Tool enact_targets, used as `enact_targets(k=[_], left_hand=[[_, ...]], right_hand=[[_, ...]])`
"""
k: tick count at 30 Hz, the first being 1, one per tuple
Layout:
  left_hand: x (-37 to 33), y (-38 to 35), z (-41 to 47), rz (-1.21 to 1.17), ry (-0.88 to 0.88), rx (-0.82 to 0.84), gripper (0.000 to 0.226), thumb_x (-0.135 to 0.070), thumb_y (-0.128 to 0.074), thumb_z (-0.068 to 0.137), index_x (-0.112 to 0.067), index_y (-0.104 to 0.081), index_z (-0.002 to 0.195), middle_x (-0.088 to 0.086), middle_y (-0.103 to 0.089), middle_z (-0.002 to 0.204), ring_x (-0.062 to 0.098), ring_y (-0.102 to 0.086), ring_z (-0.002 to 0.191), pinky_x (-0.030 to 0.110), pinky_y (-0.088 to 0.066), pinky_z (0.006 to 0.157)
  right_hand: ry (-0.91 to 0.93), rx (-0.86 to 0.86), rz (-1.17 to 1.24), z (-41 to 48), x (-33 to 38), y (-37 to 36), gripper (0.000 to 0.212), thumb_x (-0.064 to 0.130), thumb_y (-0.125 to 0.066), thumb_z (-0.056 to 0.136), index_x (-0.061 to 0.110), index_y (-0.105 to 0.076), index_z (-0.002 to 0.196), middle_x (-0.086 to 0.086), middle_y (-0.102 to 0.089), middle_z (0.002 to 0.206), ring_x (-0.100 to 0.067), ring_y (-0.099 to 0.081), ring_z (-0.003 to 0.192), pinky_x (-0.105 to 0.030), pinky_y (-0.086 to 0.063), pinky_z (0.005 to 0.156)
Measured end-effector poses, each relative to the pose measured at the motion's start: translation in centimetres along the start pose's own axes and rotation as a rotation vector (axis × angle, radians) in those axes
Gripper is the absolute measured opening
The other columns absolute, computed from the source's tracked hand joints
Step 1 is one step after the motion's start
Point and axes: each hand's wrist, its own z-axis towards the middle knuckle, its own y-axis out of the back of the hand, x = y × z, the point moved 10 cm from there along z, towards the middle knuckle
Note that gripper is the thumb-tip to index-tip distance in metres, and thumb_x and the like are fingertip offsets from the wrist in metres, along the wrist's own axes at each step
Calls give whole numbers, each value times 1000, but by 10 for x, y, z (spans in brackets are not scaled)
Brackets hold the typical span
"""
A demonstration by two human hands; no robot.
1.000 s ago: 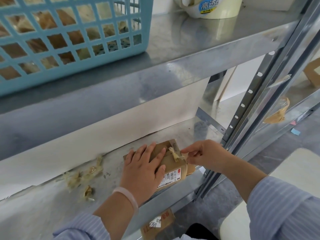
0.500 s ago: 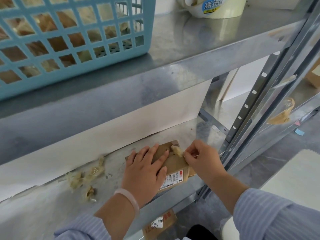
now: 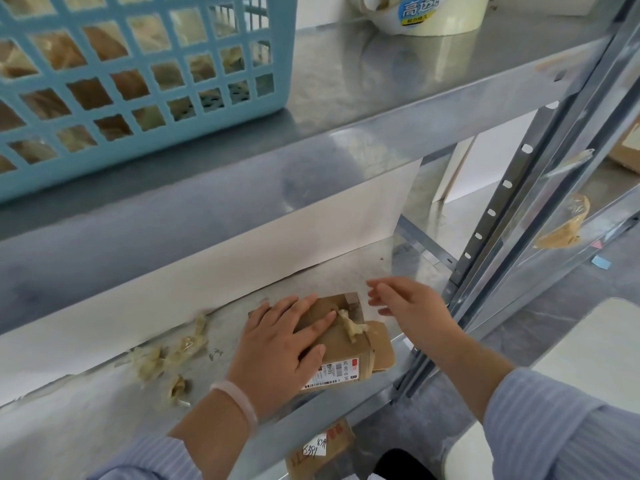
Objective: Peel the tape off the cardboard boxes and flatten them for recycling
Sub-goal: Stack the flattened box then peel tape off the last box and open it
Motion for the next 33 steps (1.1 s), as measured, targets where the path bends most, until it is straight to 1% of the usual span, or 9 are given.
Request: enact_targets(k=[3, 6, 9, 13, 17, 24, 26, 29, 33], left_hand=[[-1, 3, -1, -30, -37, 12, 50, -53, -25, 93, -52, -35, 142, -14, -33, 153, 15, -28, 141, 48, -19, 117], [-1, 4, -1, -45, -67, 24, 49, -52, -30, 92, -51, -39, 140, -14, -36, 151, 15, -32, 139, 50, -22, 115], [-1, 5, -2, -51, -78, 20, 48, -52, -33, 92, -50, -41, 139, -13, -38, 150, 16, -34, 137, 51, -25, 113], [-1, 4, -1, -43, -78, 19, 48, -52, -33, 92, -50, -41, 139, -12, -39, 149, 16, -34, 137, 51, -25, 113], [-1, 4, -1, -30, -76, 18, 49, -52, -32, 92, -50, -42, 139, -12, -39, 149, 16, -34, 137, 51, -25, 113], [-1, 4, -1, -33, -73, 14, 48, -52, -33, 91, -49, -43, 138, -10, -40, 149, 18, -36, 136, 52, -27, 113], [-1, 5, -1, -33, -71, 12, 48, -52, -33, 92, -49, -43, 138, -10, -41, 149, 18, -37, 136, 52, -28, 112], [-2, 5, 0, -26, -73, 11, 47, -51, -33, 92, -48, -44, 138, -9, -42, 148, 19, -38, 135, 52, -28, 112], [-2, 4, -1, -16, -77, 7, 47, -51, -33, 93, -48, -45, 138, -9, -43, 147, 19, -39, 135, 51, -29, 112]], right_hand=[[-185, 261, -13, 20, -16, -31, 22, 34, -47, 100, 35, -63, 115, 10, -64, 118, -7, -58, 110, -36, -49, 99], [-308, 384, -49, 23, -28, -44, 21, 36, -50, 98, 26, -68, 102, 5, -67, 108, -9, -61, 103, -33, -54, 92], [-301, 369, -56, 28, -23, -42, 16, 29, -58, 93, 22, -72, 93, 0, -69, 104, -14, -63, 101, -34, -57, 89], [-106, 390, -185, 34, 7, -42, 14, 24, -64, 88, 33, -72, 81, 8, -71, 94, -11, -64, 94, -25, -56, 82], [76, 339, -598, 35, 31, -43, 10, 42, -71, 79, 35, -65, 75, 15, -67, 85, -5, -61, 86, -24, -51, 79], [97, 337, -859, 30, 52, -49, 15, 30, -63, 79, 20, -69, 89, 3, -66, 92, -15, -61, 86, -32, -55, 79], [105, 321, -902, 30, 56, -49, 14, 30, -64, 80, 20, -63, 91, 2, -62, 90, -15, -58, 81, -28, -52, 69], [150, 308, -1060, 30, 60, -52, 18, 29, -61, 82, 19, -49, 74, 2, -52, 77, -13, -50, 67, -25, -37, 53], [151, 282, -1135, 32, 62, -56, 19, 21, -57, 83, 17, -47, 68, 1, -51, 71, -15, -49, 62, -26, -38, 54]])
